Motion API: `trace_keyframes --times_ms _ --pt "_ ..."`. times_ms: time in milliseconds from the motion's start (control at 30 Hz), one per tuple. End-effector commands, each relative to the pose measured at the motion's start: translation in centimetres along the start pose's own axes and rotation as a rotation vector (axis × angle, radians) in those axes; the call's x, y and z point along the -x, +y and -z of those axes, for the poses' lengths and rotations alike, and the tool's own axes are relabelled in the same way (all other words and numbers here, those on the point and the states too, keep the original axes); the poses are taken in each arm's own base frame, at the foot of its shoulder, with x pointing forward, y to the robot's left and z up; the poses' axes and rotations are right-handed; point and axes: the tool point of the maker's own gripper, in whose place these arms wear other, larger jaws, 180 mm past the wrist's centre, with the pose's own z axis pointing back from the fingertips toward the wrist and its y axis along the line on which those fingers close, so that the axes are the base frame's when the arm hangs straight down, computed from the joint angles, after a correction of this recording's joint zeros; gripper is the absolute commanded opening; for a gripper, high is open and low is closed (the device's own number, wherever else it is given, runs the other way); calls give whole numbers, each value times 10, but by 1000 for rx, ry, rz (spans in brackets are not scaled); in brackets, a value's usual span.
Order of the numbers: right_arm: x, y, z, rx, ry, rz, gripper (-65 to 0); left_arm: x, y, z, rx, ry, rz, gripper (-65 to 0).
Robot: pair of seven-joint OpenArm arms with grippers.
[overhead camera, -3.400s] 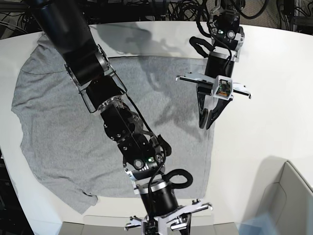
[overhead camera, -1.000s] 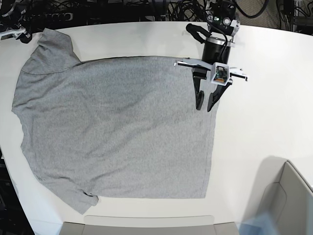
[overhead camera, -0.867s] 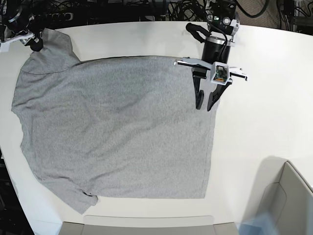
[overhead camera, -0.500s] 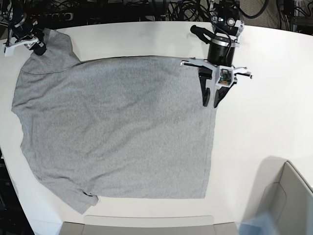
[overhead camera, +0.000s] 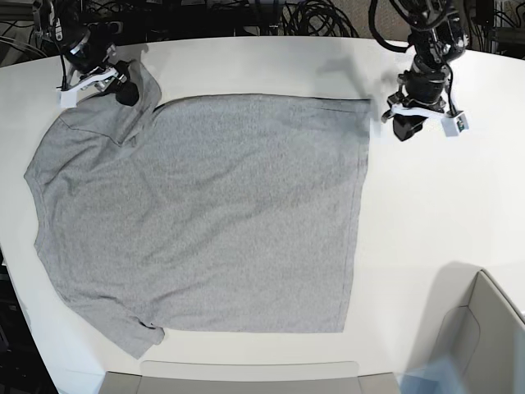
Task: Fold the T-shirt properly
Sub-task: 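Grasp the shoulder edges of the shirt with both grippers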
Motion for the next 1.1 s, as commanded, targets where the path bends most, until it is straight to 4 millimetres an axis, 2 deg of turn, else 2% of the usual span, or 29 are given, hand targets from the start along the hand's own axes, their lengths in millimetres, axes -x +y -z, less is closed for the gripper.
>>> trace_keyframes --times_ms 0,100,200,333,467,700,833,967,1033,1067 --pt "31 -24 -5 109 137 -12 -396 -6 1 3 14 1 -12 -484" --pt "27 -26 -7 115 132 -20 -396 16 15 12 -14 112 -55 -484" --pt "23 -24 -7 110 125 -29 -396 22 14 12 -2 130 -48 -484" --pt "23 -21 -9 104 125 -37 -396 33 3 13 80 165 32 -484" --pt "26 -22 -10 106 131 -28 -396 49 13 19 69 210 6 -484" --pt "27 -26 -14 118 119 -9 -396 82 -22 25 157 297 57 -484" --pt "6 -35 -28 147 19 36 -396 87 -28 25 170 311 62 -484" --pt "-2 -35 -33 150 -3 24 -396 88 -27 26 169 312 62 -487" --pt "-3 -35 -33 150 -5 25 -396 86 -28 26 169 308 65 -511" --pt "-5 -36 -34 153 -12 25 -396 86 -28 26 169 308 65 -544"
